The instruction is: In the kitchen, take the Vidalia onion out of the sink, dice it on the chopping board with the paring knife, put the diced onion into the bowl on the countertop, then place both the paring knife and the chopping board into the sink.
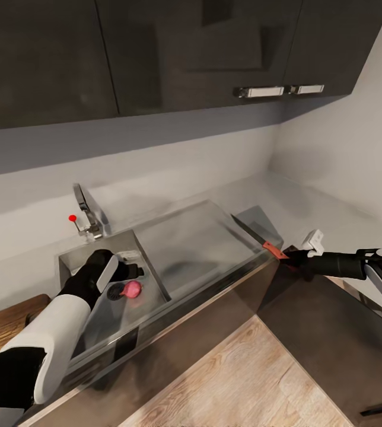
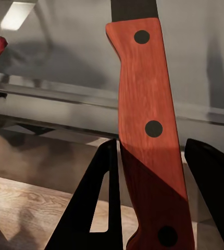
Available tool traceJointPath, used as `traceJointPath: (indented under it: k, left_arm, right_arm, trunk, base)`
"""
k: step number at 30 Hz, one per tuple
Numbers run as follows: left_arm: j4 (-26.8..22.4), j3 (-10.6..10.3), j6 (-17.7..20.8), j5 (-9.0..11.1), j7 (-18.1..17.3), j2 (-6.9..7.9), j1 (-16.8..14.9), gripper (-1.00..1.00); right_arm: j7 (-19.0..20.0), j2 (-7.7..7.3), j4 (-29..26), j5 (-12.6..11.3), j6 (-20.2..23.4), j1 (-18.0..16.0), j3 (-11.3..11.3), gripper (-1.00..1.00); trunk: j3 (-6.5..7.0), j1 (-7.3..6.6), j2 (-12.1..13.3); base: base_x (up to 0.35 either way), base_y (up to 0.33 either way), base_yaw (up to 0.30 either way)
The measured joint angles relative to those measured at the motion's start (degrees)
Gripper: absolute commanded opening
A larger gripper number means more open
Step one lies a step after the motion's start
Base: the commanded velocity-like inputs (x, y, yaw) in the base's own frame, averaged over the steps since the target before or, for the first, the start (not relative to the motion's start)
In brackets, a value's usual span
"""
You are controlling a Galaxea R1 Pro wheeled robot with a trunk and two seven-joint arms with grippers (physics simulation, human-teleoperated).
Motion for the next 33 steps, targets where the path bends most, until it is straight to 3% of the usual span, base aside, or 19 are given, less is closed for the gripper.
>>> traceJointPath:
  k: [15,18,24,33]
  left_arm:
    - [-0.06,-2.26,0.33,-0.04,3.22,0.25,-0.16,1.0]
    - [-0.03,-4.33,0.47,-0.06,3.24,0.36,-0.28,1.0]
    - [0.07,-11.63,0.7,-0.02,3.26,0.39,-0.33,1.0]
    - [2.12,-13.11,0.73,-0.03,3.27,0.64,-0.34,1.0]
  right_arm:
    - [0.0,0.0,0.0,-0.03,0.0,0.0,0.0,-1.0]
    - [0.0,0.0,0.0,-0.02,0.0,0.0,0.0,-1.0]
    - [0.0,0.0,0.0,0.0,0.0,0.0,0.0,-1.0]
    - [-0.01,0.0,0.0,-0.02,0.0,0.0,0.0,-1.0]
  trunk:
    - [-0.38,0.0,0.0]
    - [-0.47,0.0,0.0]
    - [-0.82,0.0,0.0]
    - [-1.59,0.0,0.0]
  base:
    - [0.0,0.0,0.0]
    - [0.0,0.0,0.0]
    - [0.0,0.0,0.0]
    - [0.0,0.0,0.0]
